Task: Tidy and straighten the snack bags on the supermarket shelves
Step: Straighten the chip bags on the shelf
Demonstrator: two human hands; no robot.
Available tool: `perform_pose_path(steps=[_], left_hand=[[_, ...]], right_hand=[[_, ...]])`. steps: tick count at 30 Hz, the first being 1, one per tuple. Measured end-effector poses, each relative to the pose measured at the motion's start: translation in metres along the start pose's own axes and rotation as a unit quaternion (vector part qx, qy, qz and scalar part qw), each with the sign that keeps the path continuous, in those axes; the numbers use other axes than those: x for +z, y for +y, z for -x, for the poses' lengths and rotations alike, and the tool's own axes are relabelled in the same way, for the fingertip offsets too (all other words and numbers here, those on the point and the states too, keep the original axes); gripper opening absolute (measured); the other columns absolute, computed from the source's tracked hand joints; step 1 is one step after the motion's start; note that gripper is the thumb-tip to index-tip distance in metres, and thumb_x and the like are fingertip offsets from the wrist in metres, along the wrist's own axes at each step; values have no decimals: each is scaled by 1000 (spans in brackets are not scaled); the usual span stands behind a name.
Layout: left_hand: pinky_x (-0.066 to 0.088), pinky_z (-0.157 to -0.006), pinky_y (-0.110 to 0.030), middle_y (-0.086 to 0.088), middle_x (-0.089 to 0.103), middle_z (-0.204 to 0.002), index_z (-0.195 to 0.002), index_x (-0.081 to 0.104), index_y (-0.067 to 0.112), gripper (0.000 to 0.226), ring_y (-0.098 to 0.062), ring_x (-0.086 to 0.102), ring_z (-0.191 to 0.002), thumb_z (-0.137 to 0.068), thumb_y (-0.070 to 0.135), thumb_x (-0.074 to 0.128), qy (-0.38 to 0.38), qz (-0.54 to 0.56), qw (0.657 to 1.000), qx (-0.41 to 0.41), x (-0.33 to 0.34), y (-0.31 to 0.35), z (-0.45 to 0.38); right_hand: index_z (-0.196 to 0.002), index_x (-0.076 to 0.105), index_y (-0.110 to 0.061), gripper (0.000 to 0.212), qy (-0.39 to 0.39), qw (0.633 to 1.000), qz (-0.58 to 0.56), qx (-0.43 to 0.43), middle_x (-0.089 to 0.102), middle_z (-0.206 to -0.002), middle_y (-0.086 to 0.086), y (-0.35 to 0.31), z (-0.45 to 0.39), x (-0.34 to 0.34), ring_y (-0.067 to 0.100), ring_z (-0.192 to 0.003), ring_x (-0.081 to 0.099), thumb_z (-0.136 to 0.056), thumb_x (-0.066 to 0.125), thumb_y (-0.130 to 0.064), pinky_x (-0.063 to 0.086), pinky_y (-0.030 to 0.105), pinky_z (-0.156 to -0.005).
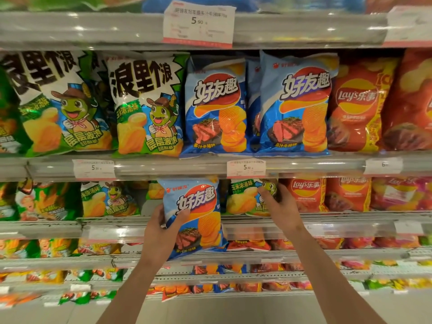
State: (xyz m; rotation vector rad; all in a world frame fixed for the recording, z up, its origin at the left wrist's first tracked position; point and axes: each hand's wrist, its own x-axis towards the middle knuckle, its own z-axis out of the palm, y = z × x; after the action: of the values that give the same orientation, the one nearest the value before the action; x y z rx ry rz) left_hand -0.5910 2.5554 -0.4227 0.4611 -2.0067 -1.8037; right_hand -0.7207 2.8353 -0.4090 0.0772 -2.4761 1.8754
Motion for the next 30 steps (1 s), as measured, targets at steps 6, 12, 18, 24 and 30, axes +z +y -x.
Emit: perform_pose_path(steps=[6, 12, 18, 24, 30], left_hand=[[55, -71, -9, 19, 75, -107, -115, 65, 29, 38, 3, 70, -99, -82, 42, 79, -5, -4, 1000, 5, -11, -1, -3], [58, -69, -13, 15, 77, -104, -118, 68, 26, 44, 1, 72, -96, -80, 45, 80, -4, -11, 1000, -9, -2, -7, 2], [59, -75, -18, 21, 76, -103, -116, 68, 31, 41, 2, 71, -95, -82, 51, 76, -14, 2, 1000, -11, 24, 2, 0], [56, -73, -29, 13, 76, -93, -108, 67, 30, 38, -6, 73, -85, -83, 57, 74, -62, -10, 998, -6, 68, 12, -9], [50, -73, -30, 8, 67, -75, -115, 66, 13, 47, -15, 69, -82, -89, 53, 69, -89, -50, 995, 3, 101, 21, -15]], right_hand=[[-106, 72, -22, 28, -31, 1000, -1, 2, 71, -74, -22, -4, 14, -16, -5, -69, 65, -99, 61, -47, 46, 8, -62], [-113, 71, -29, 26, -45, 998, -13, 40, 77, -103, -13, 12, 47, -27, 3, -95, 71, -95, 64, -47, 51, 14, -75], [-123, 70, -31, 41, -25, 996, -47, 65, 79, -108, -10, 32, 81, -50, 12, -104, 74, -88, 64, -54, 58, 42, -97], [-115, 71, -34, 39, 2, 996, -36, 85, 79, -103, -9, 47, 92, -65, 15, -101, 74, -88, 62, -61, 57, 47, -96], [-111, 69, -31, 39, 47, 994, -47, 83, 79, -99, -5, 50, 87, -62, 16, -97, 73, -87, 61, -61, 59, 40, -89]])
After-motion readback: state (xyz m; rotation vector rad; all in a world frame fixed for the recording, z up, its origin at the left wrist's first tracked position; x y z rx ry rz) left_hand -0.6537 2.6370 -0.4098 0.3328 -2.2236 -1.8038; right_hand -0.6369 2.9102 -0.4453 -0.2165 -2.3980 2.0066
